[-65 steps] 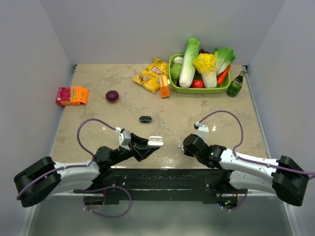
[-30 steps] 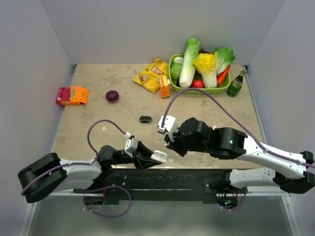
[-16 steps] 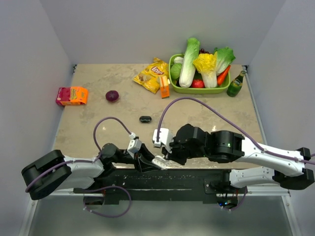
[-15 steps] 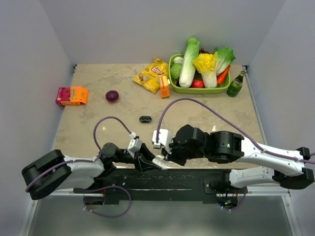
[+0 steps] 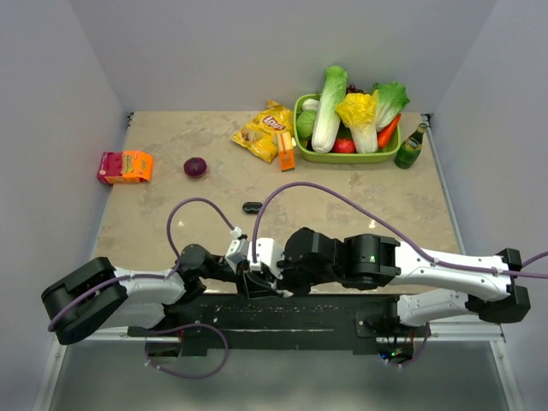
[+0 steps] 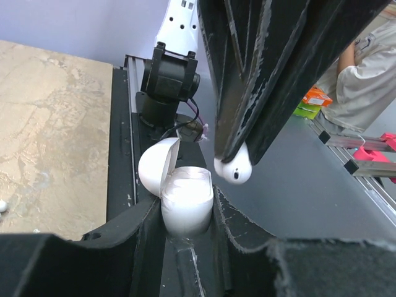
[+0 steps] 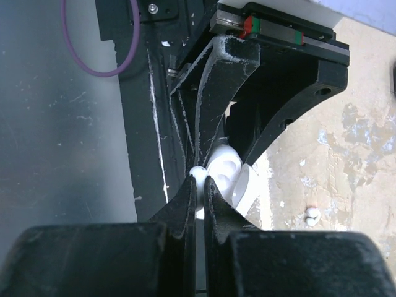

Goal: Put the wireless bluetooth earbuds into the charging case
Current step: Place the earbud in the charging case.

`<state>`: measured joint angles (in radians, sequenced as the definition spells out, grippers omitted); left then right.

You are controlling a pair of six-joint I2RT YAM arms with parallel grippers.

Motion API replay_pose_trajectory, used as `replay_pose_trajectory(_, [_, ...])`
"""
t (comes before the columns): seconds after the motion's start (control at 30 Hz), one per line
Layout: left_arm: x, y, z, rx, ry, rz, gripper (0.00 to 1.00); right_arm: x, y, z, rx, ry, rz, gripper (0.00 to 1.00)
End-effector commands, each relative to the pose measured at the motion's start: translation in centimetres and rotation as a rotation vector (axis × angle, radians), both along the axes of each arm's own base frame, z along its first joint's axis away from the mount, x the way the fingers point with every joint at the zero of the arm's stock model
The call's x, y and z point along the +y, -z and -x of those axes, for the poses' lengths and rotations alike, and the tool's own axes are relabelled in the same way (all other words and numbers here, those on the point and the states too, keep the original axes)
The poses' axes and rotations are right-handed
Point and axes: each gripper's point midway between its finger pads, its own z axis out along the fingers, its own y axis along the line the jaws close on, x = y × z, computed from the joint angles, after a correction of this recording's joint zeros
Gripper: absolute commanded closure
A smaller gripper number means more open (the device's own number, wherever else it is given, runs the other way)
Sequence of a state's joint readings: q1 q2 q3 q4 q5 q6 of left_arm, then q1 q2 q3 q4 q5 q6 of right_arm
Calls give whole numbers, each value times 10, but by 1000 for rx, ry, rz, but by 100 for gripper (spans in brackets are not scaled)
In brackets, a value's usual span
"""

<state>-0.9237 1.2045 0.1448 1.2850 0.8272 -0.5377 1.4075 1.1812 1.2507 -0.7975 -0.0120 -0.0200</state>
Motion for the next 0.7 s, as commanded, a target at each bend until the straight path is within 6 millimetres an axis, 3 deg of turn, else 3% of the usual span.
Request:
replay_pose_trajectory(0.0, [-2,-17,1,-44,30,53,100,8,-2,-8,-47,14,-10,100])
replay_pose_trajectory(0.33, [-1,-16,3,-47,32,55,100,4,0,-21,-91,67,32,100])
replay_pose_trajectory(0.67, [-2,-19,2,-54,30,64,100,1,5,-19,-85,61,43,100])
